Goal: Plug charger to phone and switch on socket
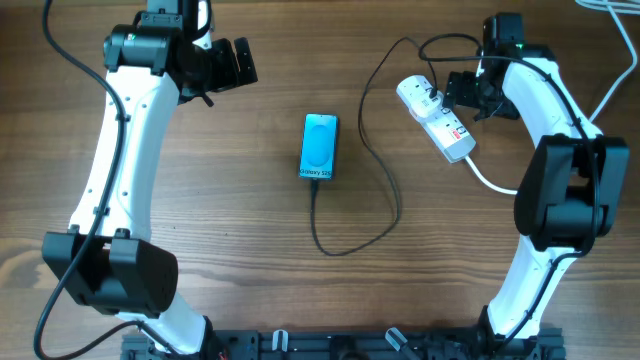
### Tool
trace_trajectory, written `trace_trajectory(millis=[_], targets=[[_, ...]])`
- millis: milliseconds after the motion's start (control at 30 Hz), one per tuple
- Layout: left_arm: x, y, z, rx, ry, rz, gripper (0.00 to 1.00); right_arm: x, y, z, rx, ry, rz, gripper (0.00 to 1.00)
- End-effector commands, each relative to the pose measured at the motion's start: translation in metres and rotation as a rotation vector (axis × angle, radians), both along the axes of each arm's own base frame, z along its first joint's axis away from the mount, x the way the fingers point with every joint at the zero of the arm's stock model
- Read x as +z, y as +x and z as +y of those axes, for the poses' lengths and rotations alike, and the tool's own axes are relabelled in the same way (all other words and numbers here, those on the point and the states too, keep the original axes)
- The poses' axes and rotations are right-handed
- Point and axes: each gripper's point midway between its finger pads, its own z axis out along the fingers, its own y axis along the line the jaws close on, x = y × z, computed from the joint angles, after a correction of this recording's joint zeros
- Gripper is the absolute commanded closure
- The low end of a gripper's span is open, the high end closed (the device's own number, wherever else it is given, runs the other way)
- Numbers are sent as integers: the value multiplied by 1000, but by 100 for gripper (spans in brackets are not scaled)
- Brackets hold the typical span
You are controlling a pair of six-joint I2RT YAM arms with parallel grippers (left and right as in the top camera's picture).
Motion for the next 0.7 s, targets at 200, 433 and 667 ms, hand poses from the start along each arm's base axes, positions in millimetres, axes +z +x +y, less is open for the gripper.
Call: trace_trajectory(millis=[200,433,667], targets=[[-4,0,3,11,7,10,0,-28,-13,5,24,58,44,0],[-4,0,3,11,8,10,0,-28,-13,9,27,85,45,0],[-4,0,3,11,8,10,0,-29,-20,17,44,128,71,0]])
